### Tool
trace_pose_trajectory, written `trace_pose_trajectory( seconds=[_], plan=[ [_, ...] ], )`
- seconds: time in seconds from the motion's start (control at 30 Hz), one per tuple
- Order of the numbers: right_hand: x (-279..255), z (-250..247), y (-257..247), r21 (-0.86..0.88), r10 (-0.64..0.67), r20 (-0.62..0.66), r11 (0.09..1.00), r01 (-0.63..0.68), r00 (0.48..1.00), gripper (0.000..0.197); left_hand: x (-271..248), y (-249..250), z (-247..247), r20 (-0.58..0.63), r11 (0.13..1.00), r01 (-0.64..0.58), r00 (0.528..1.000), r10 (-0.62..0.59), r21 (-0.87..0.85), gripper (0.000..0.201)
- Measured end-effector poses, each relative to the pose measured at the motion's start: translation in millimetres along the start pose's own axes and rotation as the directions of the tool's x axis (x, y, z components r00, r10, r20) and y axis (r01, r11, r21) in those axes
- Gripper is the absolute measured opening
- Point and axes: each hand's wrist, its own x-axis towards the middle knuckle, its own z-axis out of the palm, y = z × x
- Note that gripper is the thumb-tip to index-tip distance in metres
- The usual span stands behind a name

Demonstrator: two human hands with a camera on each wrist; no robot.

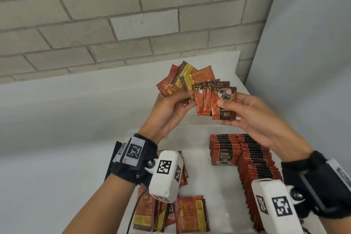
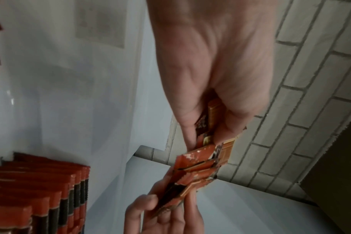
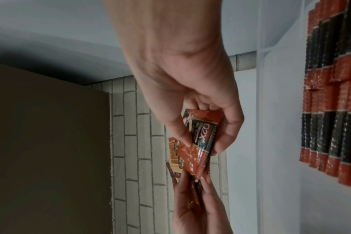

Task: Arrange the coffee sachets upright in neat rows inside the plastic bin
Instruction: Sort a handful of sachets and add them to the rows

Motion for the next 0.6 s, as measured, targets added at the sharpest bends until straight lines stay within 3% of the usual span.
trace_pose_trajectory(
  seconds=[0.13, 0.23, 0.3, 0.47, 0.6],
  plan=[
    [-0.3, -0.4, -2.6, 0.047, -0.025, -0.015, 0.999, 0.026, 1.000, 0.026, -1.7, -0.3, -0.4, 0.033, 0.999, -0.008, 0.999, 0.007, 0.037, 0.037],
    [0.6, -1.0, -3.8, 0.114, -0.050, -0.044, 0.992, 0.055, 0.998, 0.027, -3.8, -0.3, 3.6, 0.069, 0.999, 0.013, 0.998, -0.015, 0.030, 0.032],
    [1.9, -0.6, -3.0, 0.149, -0.040, -0.054, 0.988, 0.047, 0.998, 0.028, -4.7, 2.1, 7.9, 0.055, 0.999, 0.045, 0.998, -0.043, -0.028, 0.025],
    [1.3, 2.0, -1.7, 0.174, -0.002, -0.029, 0.985, 0.007, 1.000, 0.033, -1.5, 3.0, 5.6, 0.001, 0.994, 0.084, 0.996, -0.084, -0.063, 0.033],
    [0.8, 0.3, -3.7, 0.236, 0.008, -0.052, 0.972, 0.004, 0.999, 0.034, -2.2, 1.3, 2.6, 0.089, 0.996, 0.073, 0.994, -0.068, -0.053, 0.036]
  ],
)
